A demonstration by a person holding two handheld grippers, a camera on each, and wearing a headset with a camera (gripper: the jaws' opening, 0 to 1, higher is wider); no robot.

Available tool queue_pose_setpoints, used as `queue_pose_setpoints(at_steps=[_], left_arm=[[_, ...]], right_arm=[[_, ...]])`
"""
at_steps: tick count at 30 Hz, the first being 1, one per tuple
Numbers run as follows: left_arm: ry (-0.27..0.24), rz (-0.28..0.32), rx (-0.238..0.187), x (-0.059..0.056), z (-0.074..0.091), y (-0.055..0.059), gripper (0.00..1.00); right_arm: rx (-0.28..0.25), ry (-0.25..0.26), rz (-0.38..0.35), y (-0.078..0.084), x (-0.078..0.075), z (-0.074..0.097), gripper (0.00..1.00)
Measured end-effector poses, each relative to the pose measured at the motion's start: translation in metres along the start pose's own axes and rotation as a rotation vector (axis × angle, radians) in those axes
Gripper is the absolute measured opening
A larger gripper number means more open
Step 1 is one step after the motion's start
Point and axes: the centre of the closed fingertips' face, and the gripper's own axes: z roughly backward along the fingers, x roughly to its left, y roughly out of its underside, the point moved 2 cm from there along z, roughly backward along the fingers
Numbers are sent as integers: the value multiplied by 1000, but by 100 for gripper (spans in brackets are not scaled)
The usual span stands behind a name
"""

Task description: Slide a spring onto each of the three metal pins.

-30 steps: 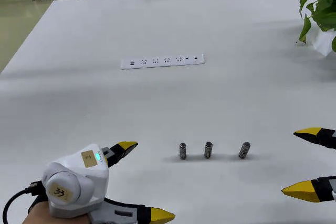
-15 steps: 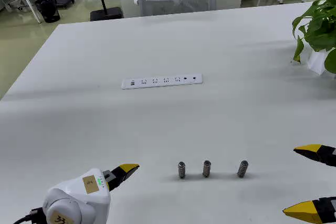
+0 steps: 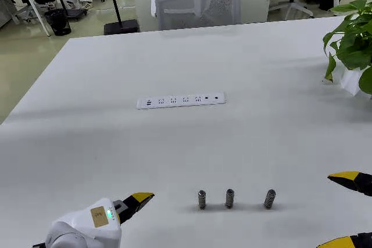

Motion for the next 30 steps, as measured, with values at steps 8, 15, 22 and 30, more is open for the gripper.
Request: queue_pose_setpoints(at_steps=[8, 15, 22, 30], left_arm=[[-2, -2, -4, 0, 1, 0, 100], [-6, -4, -10, 2, 2, -1, 100], [-3, -2, -10, 0, 2, 0, 100], [-3, 4, -13, -1, 3, 2, 100]], right_arm=[[-4, 2, 4, -2, 0, 0, 85], [-8, -3, 8, -4, 2, -4, 85], [-13, -5, 10, -5, 4, -6, 85], [-12, -1, 10, -4, 4, -4, 84]])
